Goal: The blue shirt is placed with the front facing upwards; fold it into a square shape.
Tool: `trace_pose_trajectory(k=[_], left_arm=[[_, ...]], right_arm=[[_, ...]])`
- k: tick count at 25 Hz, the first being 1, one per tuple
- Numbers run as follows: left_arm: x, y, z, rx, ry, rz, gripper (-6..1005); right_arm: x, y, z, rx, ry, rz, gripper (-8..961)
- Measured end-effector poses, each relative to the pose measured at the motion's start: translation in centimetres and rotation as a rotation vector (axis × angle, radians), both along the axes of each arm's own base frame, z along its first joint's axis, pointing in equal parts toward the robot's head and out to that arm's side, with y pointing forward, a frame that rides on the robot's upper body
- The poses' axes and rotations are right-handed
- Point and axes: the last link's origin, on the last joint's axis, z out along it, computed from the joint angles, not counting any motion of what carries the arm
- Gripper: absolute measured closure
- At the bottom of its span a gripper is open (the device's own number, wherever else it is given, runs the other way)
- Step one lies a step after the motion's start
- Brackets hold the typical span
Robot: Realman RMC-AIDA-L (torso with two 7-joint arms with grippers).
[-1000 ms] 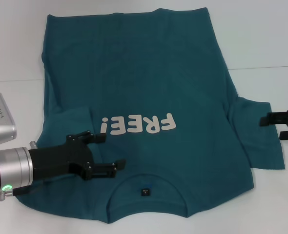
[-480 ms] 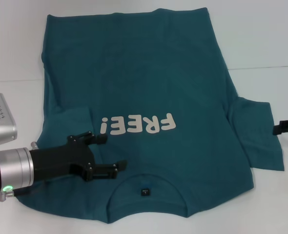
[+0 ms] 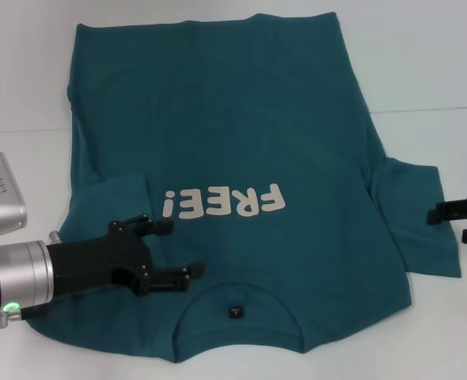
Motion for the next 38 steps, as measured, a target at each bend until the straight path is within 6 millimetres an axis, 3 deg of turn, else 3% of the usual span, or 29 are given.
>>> trace_pose_trajectory(k=[35,38], left_arm=[[0.2,0.1,0.0,0.000,0.001,-0.008,50],[0.2,0.2,0.0,0.002,0.002,-0.007,50]], right_arm=[[-0.9,0.7,-2.7,0.051,0.073,0.010,71],[-0.8,0.7,-2.5,0.055,0.073,0.008,128]])
